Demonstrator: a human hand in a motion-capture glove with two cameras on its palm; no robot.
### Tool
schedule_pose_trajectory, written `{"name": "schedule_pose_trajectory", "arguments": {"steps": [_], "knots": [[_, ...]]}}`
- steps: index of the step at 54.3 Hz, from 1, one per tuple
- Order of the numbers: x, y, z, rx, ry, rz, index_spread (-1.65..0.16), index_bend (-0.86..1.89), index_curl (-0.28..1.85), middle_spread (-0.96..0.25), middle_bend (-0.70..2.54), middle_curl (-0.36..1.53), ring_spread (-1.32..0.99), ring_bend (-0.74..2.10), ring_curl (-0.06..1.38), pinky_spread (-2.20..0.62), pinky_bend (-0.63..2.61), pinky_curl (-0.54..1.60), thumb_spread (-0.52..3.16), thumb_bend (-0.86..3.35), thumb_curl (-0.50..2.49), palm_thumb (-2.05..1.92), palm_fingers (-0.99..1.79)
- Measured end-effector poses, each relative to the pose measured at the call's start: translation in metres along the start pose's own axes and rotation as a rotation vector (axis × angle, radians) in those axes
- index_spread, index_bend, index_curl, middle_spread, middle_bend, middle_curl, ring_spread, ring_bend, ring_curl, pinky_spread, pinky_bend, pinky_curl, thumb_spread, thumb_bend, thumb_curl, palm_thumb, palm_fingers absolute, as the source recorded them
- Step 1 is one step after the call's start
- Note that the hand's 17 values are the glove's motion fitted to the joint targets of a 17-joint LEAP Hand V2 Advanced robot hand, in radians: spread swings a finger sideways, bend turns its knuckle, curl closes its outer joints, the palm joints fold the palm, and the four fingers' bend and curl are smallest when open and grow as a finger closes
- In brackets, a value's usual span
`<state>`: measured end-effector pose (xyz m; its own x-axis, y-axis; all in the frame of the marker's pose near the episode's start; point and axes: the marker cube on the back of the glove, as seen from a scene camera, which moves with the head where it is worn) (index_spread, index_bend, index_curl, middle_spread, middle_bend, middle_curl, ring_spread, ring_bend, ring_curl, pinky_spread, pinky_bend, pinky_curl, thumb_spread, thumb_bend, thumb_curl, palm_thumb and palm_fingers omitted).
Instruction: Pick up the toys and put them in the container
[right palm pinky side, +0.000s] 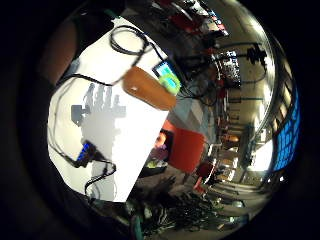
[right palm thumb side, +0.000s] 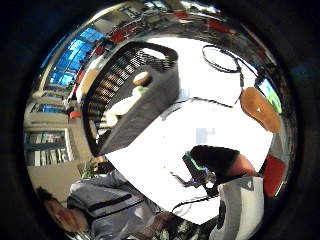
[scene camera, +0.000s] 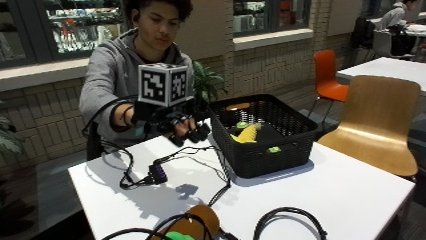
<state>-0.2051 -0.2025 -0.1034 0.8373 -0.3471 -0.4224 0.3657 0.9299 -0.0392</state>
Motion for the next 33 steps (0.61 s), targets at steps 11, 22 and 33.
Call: {"name": "schedule_pose_trajectory", "arguments": {"steps": [11,22,33], "knots": [[0.063,-0.008,0.046,-0.076,0.050,0.110,-0.21,0.13,0.31,0.01,0.19,0.36,-0.11,0.25,0.27,-0.02,0.68,0.38,1.20,-0.01,0.33,0.34,-0.04],[0.108,-0.025,0.093,-0.168,0.082,0.191,-0.22,0.09,0.28,0.01,0.19,0.37,-0.12,0.30,0.30,-0.02,0.73,0.39,1.20,-0.01,0.33,0.36,-0.06],[0.132,-0.045,0.131,-0.178,0.066,0.243,-0.22,0.05,0.21,0.01,0.17,0.37,-0.12,0.30,0.31,-0.02,0.80,0.40,1.20,-0.01,0.34,0.38,-0.18]]}}
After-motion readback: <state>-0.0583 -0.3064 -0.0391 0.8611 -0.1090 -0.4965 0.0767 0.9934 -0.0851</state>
